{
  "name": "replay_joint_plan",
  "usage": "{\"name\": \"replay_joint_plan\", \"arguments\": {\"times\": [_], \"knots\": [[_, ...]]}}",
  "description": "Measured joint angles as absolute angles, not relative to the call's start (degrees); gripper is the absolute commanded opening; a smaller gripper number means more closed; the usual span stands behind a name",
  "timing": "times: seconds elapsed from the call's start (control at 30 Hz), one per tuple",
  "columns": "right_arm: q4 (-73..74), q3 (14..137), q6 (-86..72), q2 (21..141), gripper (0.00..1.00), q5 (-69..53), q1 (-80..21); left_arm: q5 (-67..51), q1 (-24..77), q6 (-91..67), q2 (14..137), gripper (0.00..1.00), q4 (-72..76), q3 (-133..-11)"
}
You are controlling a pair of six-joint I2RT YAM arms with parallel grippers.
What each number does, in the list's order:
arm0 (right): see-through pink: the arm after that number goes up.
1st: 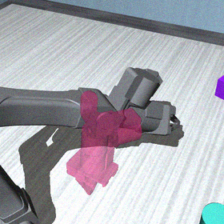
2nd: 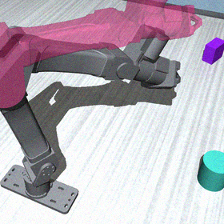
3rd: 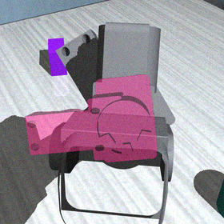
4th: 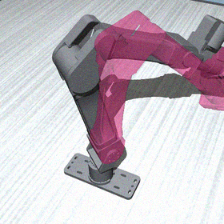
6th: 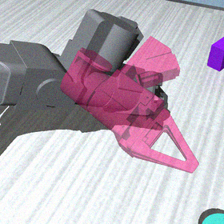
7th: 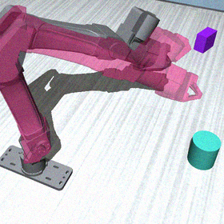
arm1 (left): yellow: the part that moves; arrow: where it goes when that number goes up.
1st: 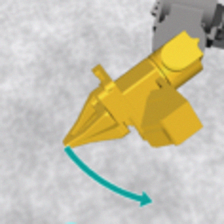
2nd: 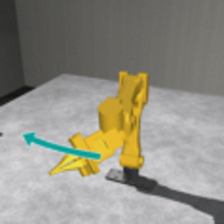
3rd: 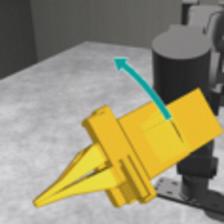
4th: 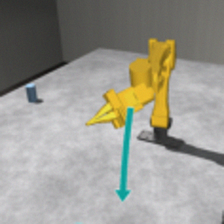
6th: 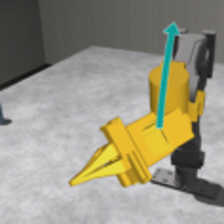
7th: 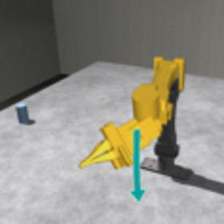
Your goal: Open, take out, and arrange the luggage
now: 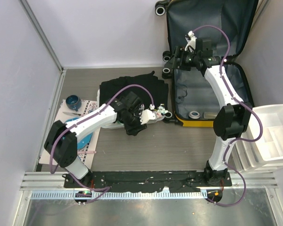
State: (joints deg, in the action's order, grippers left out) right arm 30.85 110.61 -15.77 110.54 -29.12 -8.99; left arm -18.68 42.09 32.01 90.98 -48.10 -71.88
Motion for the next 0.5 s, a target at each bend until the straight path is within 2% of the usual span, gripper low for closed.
{"name": "replay_joint_plan", "arguments": {"times": [0.3, 0.5], "knots": [[31.73, 108.9, -15.14, 106.37, 0.75, -29.15, -8.71, -14.5, 42.3, 33.19, 95.35, 0.45, -43.97, -69.19], [31.92, 108.84, -15.14, 106.3, 0.75, -29.19, -7.81, -14.74, 42.26, 34.7, 96.09, 0.5, -46.5, -73.67]]}}
